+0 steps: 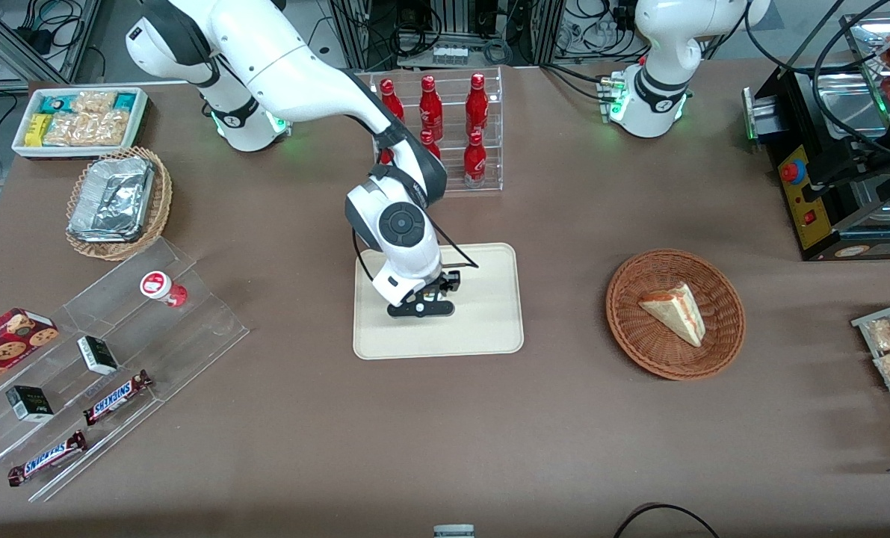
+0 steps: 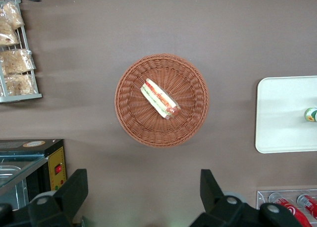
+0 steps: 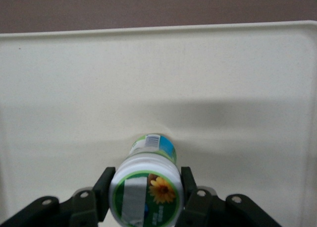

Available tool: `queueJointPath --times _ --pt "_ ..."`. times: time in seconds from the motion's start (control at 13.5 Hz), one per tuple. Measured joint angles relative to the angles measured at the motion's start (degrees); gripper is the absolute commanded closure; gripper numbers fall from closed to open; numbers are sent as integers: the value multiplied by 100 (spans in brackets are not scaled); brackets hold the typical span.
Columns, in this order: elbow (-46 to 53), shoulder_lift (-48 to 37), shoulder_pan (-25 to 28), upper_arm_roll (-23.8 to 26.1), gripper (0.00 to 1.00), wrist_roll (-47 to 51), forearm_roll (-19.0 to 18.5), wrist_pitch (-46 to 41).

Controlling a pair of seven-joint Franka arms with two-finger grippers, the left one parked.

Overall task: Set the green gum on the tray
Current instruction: 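Lower the gum tub onto the cream tray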

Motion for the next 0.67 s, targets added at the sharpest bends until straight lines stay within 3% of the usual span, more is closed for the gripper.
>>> queueJointPath --times 0.22,0.67 --pt "0 22 0 0 2 0 0 4" --pt "1 27 14 0 1 0 0 114"
